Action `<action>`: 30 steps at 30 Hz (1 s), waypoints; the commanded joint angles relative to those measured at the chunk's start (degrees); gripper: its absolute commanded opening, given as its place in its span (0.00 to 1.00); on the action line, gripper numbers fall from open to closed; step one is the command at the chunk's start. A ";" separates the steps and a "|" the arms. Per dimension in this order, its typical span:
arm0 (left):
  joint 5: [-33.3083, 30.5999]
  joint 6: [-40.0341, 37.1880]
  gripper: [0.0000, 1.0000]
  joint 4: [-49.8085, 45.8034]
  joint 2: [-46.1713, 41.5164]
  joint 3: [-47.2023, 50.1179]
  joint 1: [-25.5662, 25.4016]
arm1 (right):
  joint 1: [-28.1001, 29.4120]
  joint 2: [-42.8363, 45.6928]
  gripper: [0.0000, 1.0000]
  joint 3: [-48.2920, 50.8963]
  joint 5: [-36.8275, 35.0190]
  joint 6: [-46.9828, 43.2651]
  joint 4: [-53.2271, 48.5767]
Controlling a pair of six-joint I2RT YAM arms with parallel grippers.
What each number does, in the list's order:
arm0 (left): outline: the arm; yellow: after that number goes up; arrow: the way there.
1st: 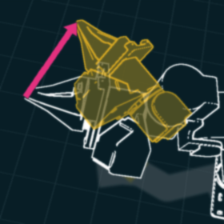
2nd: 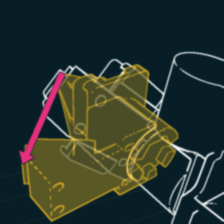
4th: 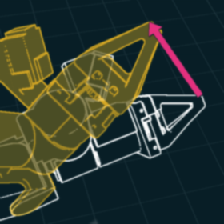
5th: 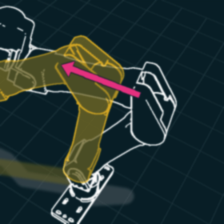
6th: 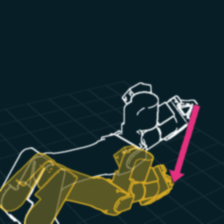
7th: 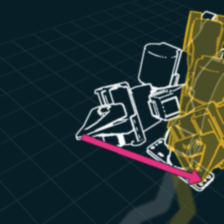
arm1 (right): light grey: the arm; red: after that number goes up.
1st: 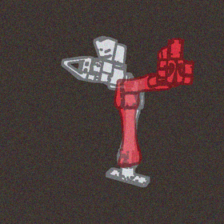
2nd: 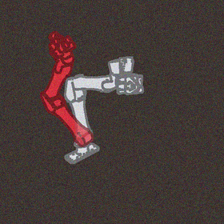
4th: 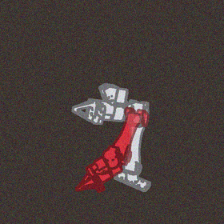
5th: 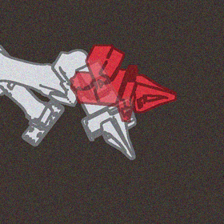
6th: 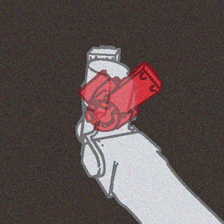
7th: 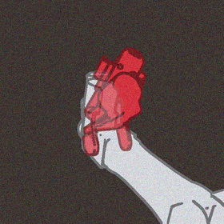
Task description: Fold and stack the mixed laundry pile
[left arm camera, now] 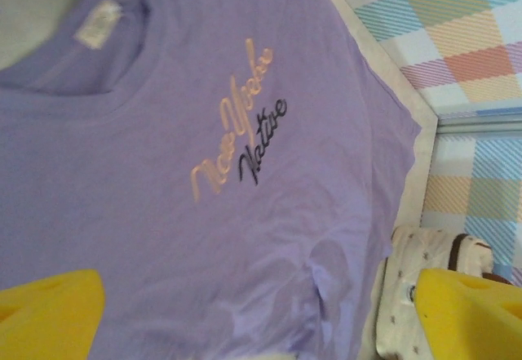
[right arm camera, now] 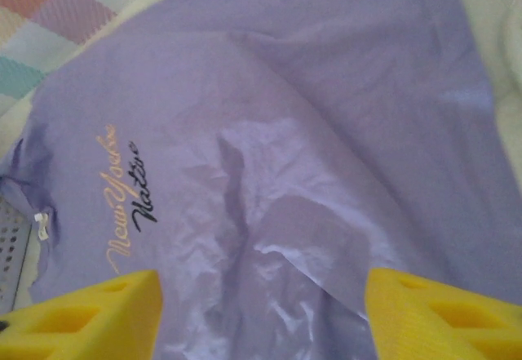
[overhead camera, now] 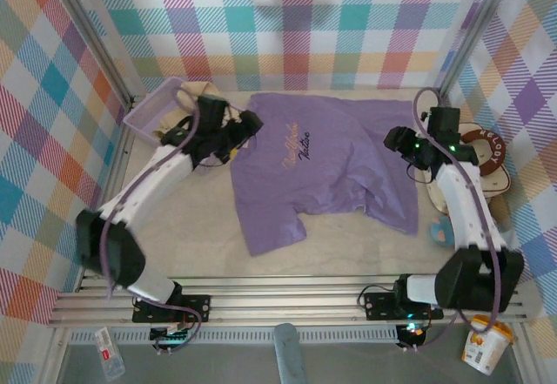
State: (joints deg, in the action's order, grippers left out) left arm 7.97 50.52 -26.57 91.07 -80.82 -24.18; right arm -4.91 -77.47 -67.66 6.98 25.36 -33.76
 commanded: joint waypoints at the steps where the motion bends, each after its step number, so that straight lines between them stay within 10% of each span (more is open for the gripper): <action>1: 0.10 -2.48 0.96 7.75 10.97 -4.06 -2.02 | -0.19 -6.51 0.62 -1.66 0.63 3.86 3.65; 17: -3.66 -11.17 0.99 -2.68 38.21 -20.99 -1.32 | -0.16 -34.68 0.62 -11.27 -6.20 7.38 -3.59; 30: -3.51 -17.49 1.00 -12.90 49.79 -37.26 4.23 | -0.16 -50.13 0.73 -33.67 -4.97 -7.23 -8.01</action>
State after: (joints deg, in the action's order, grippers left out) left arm 4.45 35.70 -32.23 137.40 -115.63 -20.80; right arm -4.91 -125.93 -97.89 0.03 22.52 -40.23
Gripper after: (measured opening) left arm 0.995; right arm 0.724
